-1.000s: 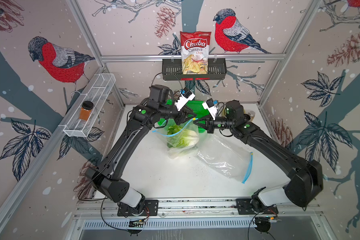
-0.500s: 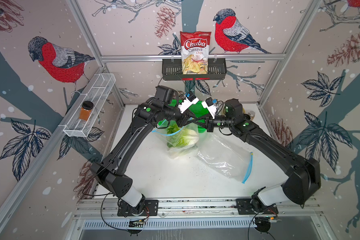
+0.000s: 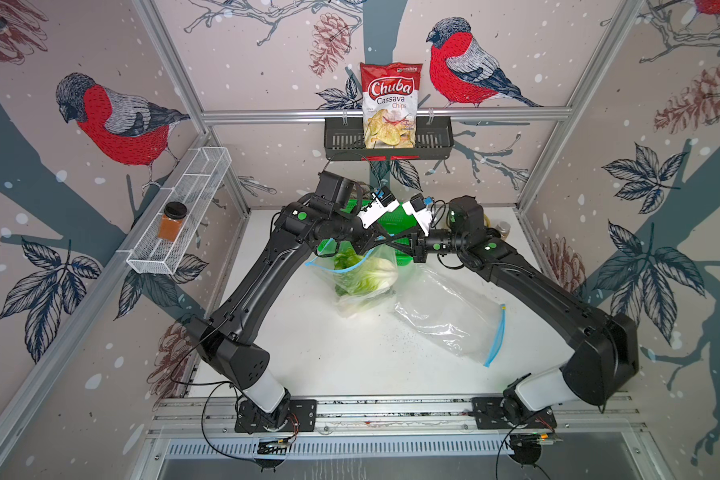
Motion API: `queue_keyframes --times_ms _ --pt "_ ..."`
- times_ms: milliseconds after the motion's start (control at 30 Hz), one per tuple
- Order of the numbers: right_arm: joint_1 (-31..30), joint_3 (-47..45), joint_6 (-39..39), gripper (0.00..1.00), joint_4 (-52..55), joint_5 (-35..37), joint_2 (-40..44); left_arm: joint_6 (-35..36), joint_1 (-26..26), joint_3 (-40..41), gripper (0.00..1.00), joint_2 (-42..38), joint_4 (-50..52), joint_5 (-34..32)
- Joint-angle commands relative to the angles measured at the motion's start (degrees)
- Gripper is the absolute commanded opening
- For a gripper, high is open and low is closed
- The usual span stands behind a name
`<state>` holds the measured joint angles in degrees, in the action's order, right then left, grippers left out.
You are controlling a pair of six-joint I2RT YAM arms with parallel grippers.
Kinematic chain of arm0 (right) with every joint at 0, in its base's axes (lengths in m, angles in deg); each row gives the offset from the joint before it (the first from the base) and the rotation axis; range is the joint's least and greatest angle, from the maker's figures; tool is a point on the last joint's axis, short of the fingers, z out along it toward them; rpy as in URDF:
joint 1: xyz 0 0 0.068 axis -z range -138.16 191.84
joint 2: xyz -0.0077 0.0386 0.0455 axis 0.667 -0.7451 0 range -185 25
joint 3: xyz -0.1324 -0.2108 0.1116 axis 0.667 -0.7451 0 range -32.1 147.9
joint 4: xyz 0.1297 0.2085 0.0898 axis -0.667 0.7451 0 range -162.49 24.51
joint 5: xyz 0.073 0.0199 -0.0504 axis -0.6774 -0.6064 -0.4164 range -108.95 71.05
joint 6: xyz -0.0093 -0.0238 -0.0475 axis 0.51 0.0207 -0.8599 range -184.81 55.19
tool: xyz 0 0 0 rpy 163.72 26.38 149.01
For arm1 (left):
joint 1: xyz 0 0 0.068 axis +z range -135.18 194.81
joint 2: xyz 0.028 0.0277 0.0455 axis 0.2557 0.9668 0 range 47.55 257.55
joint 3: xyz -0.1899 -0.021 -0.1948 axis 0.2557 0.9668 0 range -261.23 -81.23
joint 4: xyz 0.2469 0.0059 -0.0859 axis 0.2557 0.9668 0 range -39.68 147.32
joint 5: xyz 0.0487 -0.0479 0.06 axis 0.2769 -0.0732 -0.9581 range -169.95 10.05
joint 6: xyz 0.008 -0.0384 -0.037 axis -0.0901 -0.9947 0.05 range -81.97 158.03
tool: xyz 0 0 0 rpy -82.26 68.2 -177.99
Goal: Put the chinese cabbages into a zipper bag and zip it
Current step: Zip the zipper on the zipper food storage bag.
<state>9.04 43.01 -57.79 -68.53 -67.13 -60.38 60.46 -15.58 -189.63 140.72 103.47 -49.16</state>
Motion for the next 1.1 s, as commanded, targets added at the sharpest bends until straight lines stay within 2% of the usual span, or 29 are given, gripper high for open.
queue_keyframes --times_ms 0,100,200,500,867,1067 --pt "0.1 0.9 -1.0 0.00 -1.5 -1.1 -0.2 0.7 -0.1 -0.7 0.21 0.2 1.2 -1.5" --pt "0.1 1.0 -1.0 0.00 -1.5 -1.3 -0.5 0.6 -0.1 -1.2 0.19 1.0 1.3 -1.4" --pt "0.2 1.2 -1.0 0.00 -1.6 -1.3 -0.5 0.8 -0.1 -1.7 0.13 1.4 1.5 -2.9" --pt "0.5 1.5 -1.0 0.00 -1.5 -1.1 -0.8 0.7 -0.1 -2.6 0.09 1.5 1.8 -3.5" --pt "0.9 0.9 -0.5 0.00 -2.6 -0.7 0.1 0.2 -0.1 0.7 0.05 -1.2 2.1 -9.3" --pt "2.9 -2.4 3.9 0.00 -8.3 -0.1 2.1 -0.4 -0.1 3.9 0.04 -4.0 1.9 -12.7"
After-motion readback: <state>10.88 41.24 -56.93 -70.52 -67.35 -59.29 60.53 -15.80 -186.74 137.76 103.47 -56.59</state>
